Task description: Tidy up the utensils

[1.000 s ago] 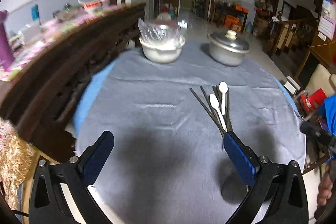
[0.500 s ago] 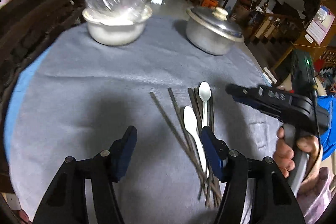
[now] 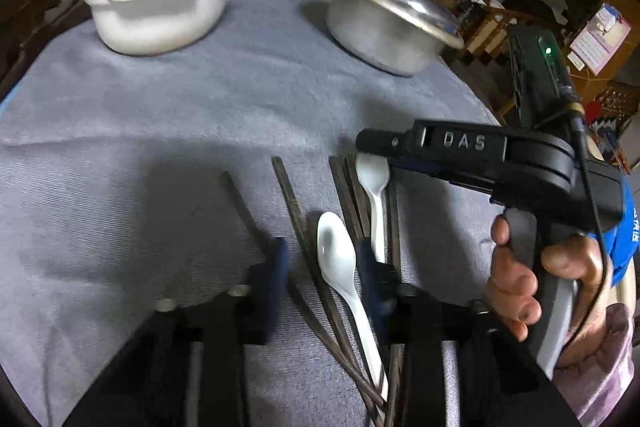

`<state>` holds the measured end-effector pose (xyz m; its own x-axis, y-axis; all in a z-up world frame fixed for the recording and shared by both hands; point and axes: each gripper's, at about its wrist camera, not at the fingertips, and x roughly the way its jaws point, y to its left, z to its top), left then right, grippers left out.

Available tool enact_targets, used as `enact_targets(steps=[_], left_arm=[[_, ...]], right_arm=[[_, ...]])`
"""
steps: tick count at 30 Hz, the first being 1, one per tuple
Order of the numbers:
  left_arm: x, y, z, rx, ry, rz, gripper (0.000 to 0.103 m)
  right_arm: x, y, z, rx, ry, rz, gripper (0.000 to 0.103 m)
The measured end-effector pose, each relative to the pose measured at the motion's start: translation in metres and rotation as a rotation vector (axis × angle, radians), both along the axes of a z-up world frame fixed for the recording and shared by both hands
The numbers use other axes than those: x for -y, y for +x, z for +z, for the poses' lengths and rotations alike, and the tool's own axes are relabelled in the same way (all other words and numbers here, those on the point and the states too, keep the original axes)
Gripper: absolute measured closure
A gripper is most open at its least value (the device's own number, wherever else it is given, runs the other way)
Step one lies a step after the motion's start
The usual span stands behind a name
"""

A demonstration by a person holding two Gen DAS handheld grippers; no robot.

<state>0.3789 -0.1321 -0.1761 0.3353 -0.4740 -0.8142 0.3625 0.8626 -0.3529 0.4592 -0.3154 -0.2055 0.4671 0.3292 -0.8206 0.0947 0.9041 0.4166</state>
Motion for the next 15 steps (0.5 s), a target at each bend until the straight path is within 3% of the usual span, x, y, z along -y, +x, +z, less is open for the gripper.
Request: enact_targets(steps=[1, 2, 3, 7, 15], left_arm=[[0.001, 0.002, -0.004, -0.011, 0.002, -0.001, 0.086], [0.002, 0.002, -0.006, -0.02, -0.005, -0.002, 0.095], [0.001, 0.003, -0.009, -0.029, -0.02, -0.006, 0.096], [-0.002, -0.001, -0.009, -0.004, -0.031, -0.015, 0.1], [-0.02, -0.012, 0.022, 0.101, -0.064, -0.024, 0.102]], right_arm=[[-0.003, -0.002, -0.003, -0.011, -0.02, 0.01, 0.094], [-0.006, -0.004, -0.003, 0.0, -0.052, 0.013, 0.095], [-0.008, -0.006, -0.002, 0.017, -0.058, 0.018, 0.096], [-0.005, -0.017, 0.008, 0.087, -0.029, -0.006, 0.098], [0.012, -0.062, 0.046, 0.218, 0.032, -0.036, 0.098]])
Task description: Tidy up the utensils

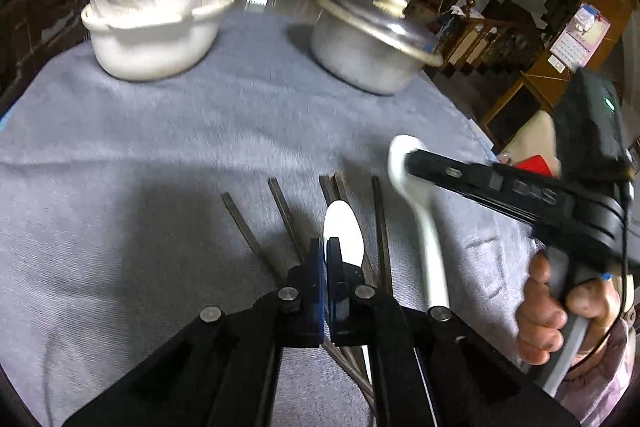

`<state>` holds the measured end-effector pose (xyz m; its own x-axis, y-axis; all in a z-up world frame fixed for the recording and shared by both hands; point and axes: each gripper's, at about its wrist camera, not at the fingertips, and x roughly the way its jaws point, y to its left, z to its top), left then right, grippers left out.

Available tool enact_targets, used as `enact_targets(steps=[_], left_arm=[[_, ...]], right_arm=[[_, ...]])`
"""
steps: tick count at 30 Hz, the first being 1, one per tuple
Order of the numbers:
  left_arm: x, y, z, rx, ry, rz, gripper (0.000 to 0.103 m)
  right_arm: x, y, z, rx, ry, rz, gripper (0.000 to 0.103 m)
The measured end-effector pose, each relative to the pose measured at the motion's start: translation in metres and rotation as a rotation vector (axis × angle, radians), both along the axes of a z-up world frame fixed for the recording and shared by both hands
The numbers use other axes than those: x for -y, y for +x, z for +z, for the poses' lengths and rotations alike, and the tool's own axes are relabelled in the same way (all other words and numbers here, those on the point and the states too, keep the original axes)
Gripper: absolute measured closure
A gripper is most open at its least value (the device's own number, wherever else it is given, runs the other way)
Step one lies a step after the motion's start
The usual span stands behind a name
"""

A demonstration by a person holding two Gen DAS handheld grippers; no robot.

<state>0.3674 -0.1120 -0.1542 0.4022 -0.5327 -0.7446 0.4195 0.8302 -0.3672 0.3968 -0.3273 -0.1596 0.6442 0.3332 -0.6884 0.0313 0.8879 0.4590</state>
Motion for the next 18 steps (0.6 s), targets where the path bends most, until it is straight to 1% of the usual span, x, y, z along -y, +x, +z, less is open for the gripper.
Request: enact_targets(steps=[2, 4, 8, 13, 18], left_arm=[[-0.005, -0.003, 0.005, 0.012, 0.0, 0.008, 0.102], [-0.011, -0.007, 0.013, 0.031, -0.003, 0.02, 0.102], [-0.024, -0.022, 0.044, 0.103, -0.016, 0.056, 0.102], [-0.038, -0.05, 0.087, 0.196, -0.054, 0.091, 0.102], [-0.053, -0.09, 0.127, 0.274, -0.104, 0.114, 0.102]], right_arm=[[0.005, -0.017, 0.009, 0.032, 0.018, -0.021, 0.098], [0.013, -0.038, 0.023, 0.07, 0.003, -0.039, 0.098], [0.018, -0.08, 0.049, 0.15, 0.005, -0.054, 0.098], [0.004, -0.137, 0.083, 0.26, -0.003, -0.053, 0.098], [-0.021, -0.19, 0.106, 0.361, -0.019, -0.044, 0.098]])
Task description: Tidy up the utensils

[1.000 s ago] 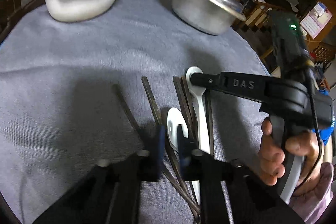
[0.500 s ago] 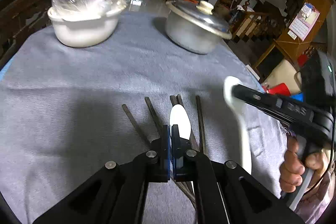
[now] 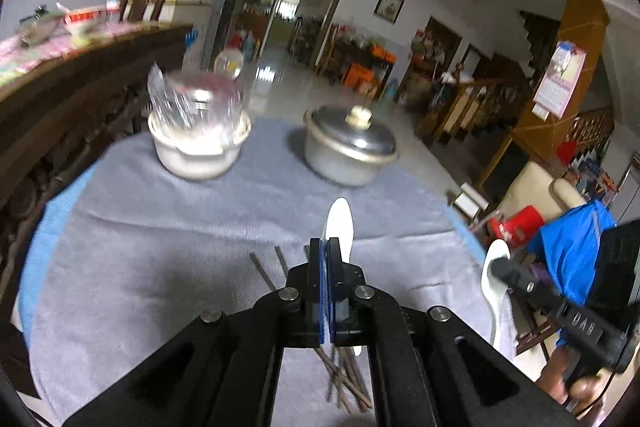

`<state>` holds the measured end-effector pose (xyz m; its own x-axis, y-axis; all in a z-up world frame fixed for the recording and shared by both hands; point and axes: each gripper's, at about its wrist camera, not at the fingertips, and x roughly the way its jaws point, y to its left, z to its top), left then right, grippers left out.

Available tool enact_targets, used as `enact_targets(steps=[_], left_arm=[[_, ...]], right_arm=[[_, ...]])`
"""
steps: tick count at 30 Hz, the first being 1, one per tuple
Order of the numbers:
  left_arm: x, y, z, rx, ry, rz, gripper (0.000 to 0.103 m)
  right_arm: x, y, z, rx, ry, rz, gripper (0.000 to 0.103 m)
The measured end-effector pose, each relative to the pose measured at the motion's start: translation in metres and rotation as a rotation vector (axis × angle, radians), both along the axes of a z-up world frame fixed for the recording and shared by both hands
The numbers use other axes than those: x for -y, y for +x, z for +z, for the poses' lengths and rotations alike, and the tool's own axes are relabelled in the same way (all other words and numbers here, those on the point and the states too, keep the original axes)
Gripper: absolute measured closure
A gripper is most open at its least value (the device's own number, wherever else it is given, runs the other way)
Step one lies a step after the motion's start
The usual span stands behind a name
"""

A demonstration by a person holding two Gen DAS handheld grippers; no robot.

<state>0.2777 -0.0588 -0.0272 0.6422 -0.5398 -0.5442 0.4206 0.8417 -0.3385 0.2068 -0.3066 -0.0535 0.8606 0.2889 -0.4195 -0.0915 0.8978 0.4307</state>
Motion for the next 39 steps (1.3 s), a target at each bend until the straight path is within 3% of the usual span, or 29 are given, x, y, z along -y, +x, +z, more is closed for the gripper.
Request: enact_targets(steps=[5, 13, 18, 22, 27, 35, 39], left_arm=[[-0.015, -0.044, 0.019, 0.037, -0.034, 0.014, 0.102], [-0.022, -0.102, 0.017, 0.079, -0.03, 0.045, 0.102], [-0.014, -0.122, 0.004, 0.104, -0.005, 0.056, 0.102], [-0.007, -0.129, -0.005, 0.08, -0.013, 0.031, 0.102], [-0.002, -0.14, -0.019, 0.075, 0.033, 0.023, 0.102], [-0.007, -0.146, -0.026, 0.055, 0.037, 0.043, 0.102], [-0.003, -0.149, -0.026, 0.077, 0.063, 0.044, 0.102]], right_arm=[[-0.029, -0.043, 0.01, 0.076, -0.061, 0.005, 0.098], [-0.057, -0.09, -0.002, 0.145, -0.152, -0.063, 0.098], [-0.068, -0.101, -0.014, 0.168, -0.215, -0.105, 0.098], [-0.074, -0.104, -0.022, 0.173, -0.244, -0.104, 0.098], [-0.082, -0.11, -0.032, 0.182, -0.283, -0.117, 0.098], [-0.068, -0.105, -0.013, 0.244, -0.205, -0.185, 0.098], [-0.086, -0.102, -0.018, 0.273, -0.314, -0.201, 0.098]])
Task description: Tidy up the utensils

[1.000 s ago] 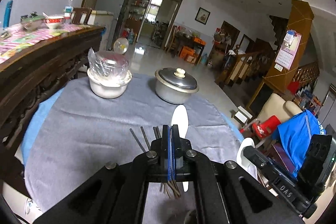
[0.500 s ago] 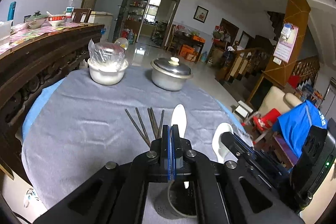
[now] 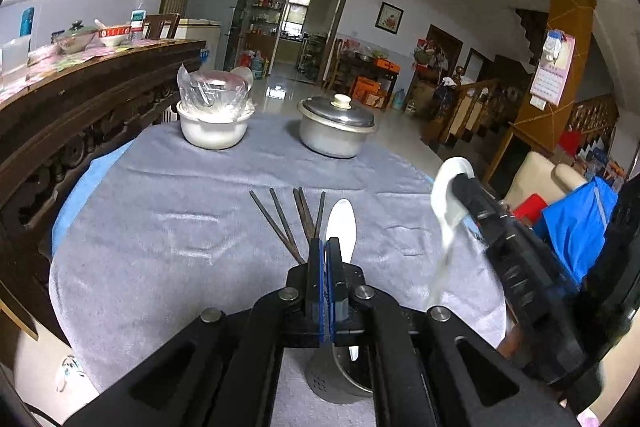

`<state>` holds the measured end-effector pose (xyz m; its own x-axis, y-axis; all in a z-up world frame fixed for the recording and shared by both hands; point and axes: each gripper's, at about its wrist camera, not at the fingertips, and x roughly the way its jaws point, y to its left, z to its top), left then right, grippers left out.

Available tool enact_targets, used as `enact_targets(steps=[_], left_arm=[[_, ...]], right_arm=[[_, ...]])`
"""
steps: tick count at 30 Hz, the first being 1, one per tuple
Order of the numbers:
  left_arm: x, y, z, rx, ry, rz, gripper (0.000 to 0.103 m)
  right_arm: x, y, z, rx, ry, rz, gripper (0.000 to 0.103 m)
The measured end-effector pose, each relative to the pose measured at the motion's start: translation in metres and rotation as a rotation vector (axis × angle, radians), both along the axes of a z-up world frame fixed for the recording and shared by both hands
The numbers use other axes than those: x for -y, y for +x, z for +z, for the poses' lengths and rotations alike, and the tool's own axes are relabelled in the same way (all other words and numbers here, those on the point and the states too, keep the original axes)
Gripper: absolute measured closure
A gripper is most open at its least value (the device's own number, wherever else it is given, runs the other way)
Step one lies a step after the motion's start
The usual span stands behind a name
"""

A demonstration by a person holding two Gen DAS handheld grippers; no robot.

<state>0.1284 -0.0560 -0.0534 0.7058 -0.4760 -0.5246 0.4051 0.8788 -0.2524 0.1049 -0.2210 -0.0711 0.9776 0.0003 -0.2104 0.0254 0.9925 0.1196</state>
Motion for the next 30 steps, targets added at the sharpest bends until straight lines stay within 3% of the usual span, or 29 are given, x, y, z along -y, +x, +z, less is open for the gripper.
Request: enact_targets(steps=[6, 11, 15, 19, 27, 29, 30], left_arm=[[0.001, -0.01, -0.005, -0.004, 0.009, -0.054, 0.102], [-0.016, -0.017, 0.0, 0.011, -0.022, -0.069, 0.101], [-0.034, -0.014, 0.005, 0.01, -0.051, -0.024, 0.1], [-0.047, -0.005, 0.0, -0.025, -0.059, 0.029, 0.1], [-0.049, 0.011, -0.02, -0.099, -0.057, 0.054, 0.1], [-0.049, 0.017, -0.026, -0.12, -0.057, 0.054, 0.1], [-0.048, 0.021, -0.031, -0.136, -0.056, 0.056, 0.1]], right_arm=[[-0.016, -0.013, -0.023, -0.065, -0.062, 0.06, 0.098], [0.003, -0.042, -0.02, -0.063, 0.009, 0.066, 0.094], [0.027, -0.047, -0.021, -0.082, 0.09, 0.017, 0.094], [0.05, -0.044, -0.028, -0.123, 0.174, -0.032, 0.095], [0.068, -0.035, -0.043, -0.191, 0.236, -0.05, 0.094], [0.071, -0.03, -0.048, -0.217, 0.246, -0.049, 0.089], [0.072, -0.027, -0.052, -0.233, 0.251, -0.048, 0.081]])
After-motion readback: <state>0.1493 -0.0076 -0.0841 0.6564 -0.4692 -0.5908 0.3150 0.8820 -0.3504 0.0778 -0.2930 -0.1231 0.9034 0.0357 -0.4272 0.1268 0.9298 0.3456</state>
